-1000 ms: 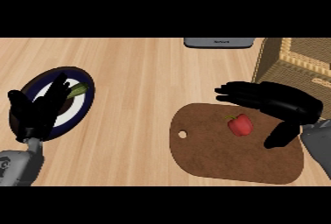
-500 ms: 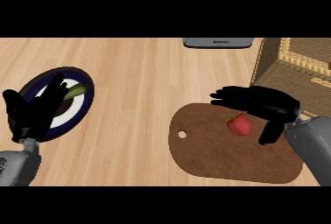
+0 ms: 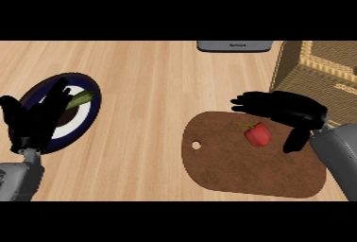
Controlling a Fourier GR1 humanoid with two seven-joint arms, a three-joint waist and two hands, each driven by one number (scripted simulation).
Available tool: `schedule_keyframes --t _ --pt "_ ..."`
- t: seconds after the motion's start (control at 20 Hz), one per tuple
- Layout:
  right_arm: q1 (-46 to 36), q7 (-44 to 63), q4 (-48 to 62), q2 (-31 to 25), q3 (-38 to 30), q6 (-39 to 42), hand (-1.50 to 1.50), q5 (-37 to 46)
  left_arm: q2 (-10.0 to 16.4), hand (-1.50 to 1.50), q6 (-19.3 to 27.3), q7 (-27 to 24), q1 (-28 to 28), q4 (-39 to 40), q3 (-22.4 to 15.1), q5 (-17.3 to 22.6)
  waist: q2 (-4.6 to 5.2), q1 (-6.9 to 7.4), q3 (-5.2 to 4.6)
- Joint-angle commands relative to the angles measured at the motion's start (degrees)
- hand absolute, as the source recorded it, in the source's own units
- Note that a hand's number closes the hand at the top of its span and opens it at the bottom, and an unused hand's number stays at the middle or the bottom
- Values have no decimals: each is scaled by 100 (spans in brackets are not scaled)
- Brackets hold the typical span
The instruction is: Pick the bell pepper from the cutting board and place it in the basket
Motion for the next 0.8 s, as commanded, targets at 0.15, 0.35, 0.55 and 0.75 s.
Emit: schedule_keyframes --t 0.15,0.35,0.55,0.75 --pt "-67 -830 632 142 161 -190 -150 220 -134 0 11 137 90 -193 1 -199 7 22 2" --pt "-337 -829 821 41 29 -91 -150 265 -286 0 -273 -649 -189 920 145 -292 19 -4 -2" --pt "375 -539 280 147 152 -538 -150 721 -225 0 -158 -79 -29 113 265 -344 0 -10 0" --pt "-13 -539 881 494 105 -759 -150 1065 -376 0 -95 82 -157 73 238 -444 3 17 1"
